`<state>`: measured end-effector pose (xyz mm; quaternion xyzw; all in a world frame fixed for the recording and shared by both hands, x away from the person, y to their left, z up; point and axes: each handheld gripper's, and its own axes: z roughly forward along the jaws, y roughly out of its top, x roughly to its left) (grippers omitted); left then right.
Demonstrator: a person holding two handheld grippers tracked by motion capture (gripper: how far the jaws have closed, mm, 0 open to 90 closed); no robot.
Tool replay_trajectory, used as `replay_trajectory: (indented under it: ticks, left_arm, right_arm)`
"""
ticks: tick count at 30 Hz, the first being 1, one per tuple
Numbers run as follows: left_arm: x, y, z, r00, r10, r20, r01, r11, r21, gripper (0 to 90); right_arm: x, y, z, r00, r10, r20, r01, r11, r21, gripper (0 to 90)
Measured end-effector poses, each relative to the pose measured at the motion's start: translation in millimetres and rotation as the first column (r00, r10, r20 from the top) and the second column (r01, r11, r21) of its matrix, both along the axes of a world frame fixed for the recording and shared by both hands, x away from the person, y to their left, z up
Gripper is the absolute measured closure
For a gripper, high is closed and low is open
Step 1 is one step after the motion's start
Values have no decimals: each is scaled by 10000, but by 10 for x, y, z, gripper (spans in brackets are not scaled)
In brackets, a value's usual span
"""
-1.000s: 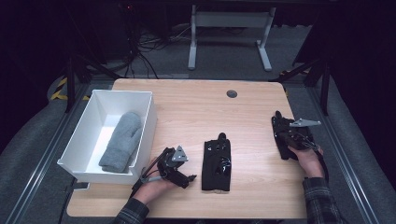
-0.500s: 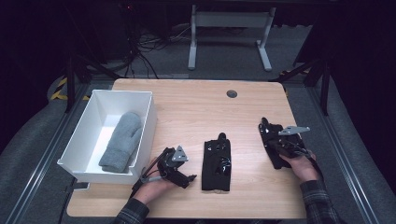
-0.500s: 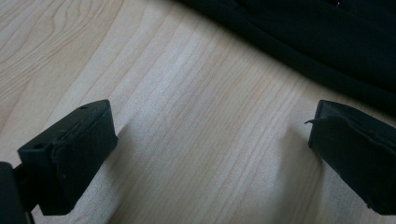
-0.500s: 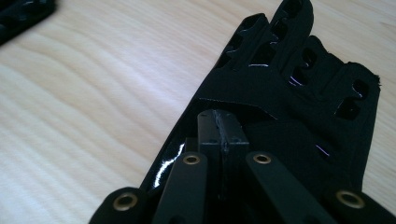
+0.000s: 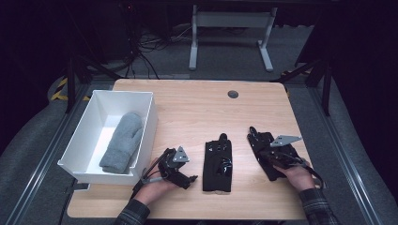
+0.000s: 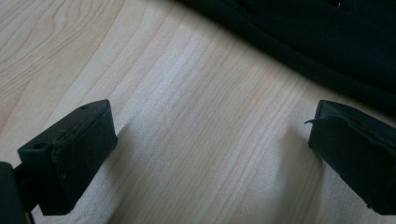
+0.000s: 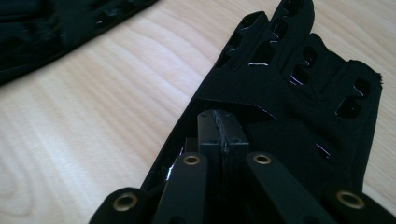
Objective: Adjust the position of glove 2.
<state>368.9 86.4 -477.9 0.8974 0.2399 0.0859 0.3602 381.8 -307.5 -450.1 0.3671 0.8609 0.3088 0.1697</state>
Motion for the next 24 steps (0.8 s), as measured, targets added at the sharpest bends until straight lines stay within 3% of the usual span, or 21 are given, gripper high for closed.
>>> replay_trajectory:
  ticks: [6,11,16,20,24]
  left_arm:
    - [0,-2,0,10000,7,0,-7,10000,-1,12]
    - [0,-2,0,10000,11,1,-11,10000,-3,12]
    - [2,-5,-1,10000,7,25,-7,10000,-20,12]
    - [1,-7,-1,10000,15,10,-15,10000,-25,12]
    - [1,-6,-1,10000,13,12,-13,10000,-18,12]
  right_arm:
    - [-76,134,-3,9983,569,-91,-569,9984,27,900]
    - [-134,274,-9,9921,1248,-143,-1247,9922,72,900]
    - [-154,327,-15,9893,1447,-188,-1444,9894,175,900]
    - [-195,446,-13,9817,1897,-188,-1895,9818,112,900]
    - [-205,387,41,9850,1724,-3,-1724,9850,82,900]
